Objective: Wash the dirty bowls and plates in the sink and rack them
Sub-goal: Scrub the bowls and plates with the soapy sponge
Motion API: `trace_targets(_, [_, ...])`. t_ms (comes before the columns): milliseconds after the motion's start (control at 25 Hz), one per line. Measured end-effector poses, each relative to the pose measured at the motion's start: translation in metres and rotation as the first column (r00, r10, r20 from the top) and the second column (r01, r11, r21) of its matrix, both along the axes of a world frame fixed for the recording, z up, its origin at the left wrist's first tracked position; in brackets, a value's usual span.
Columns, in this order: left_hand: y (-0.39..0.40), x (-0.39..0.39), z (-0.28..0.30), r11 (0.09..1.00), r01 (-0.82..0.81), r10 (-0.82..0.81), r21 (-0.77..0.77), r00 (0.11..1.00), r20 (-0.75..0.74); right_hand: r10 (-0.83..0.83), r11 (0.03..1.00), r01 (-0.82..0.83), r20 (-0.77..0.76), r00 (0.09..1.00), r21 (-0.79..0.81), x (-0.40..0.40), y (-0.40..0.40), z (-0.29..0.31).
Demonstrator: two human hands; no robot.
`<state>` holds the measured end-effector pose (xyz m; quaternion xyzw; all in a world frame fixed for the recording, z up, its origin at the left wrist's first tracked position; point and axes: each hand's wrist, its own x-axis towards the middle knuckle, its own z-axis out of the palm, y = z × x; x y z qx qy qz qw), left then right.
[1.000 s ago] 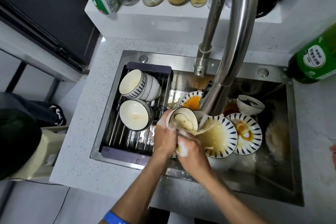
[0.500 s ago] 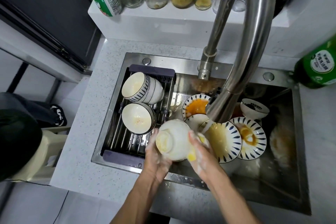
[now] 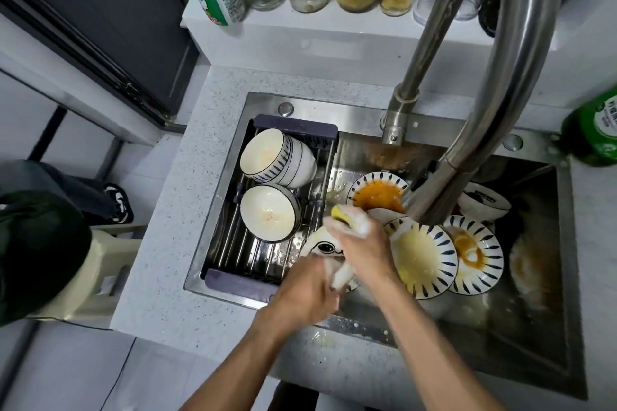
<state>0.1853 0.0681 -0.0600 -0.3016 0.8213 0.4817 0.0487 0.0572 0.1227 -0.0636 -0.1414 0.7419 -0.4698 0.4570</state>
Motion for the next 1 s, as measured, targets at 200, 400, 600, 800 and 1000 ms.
trace_targets(200, [0.02,0.024,-0.019,0.829,-0.115,0.073,-0.547,0.993,-0.098,-0.467,0.866,0.451,0.027,0.884,0.216,0.033,0.008,-0.017])
trace_targets(400, [0.04,0.022,0.002,0.42,-0.844,0.898,0.334,0.44,-0.018,-0.412,0.876,0.4,-0.016,0.911,0.27,0.053,-0.003,-0.023])
trace_targets(600, [-0.018,0.011,0.013,0.128,-0.929,0.983,0.347,0.166,0.084,-0.31,0.948,0.285,0.204,0.929,0.145,0.063,-0.001,0.008])
trace_targets(800, [-0.035,0.012,-0.026,0.069,-0.949,0.945,0.309,0.161,0.285,-0.523,0.834,0.439,0.224,0.822,0.336,0.016,0.062,-0.007])
trace_targets(1000, [0.009,-0.014,-0.026,0.143,-0.859,0.871,0.492,0.345,0.349,-0.722,0.667,0.68,0.041,0.69,0.305,-0.084,0.094,-0.034])
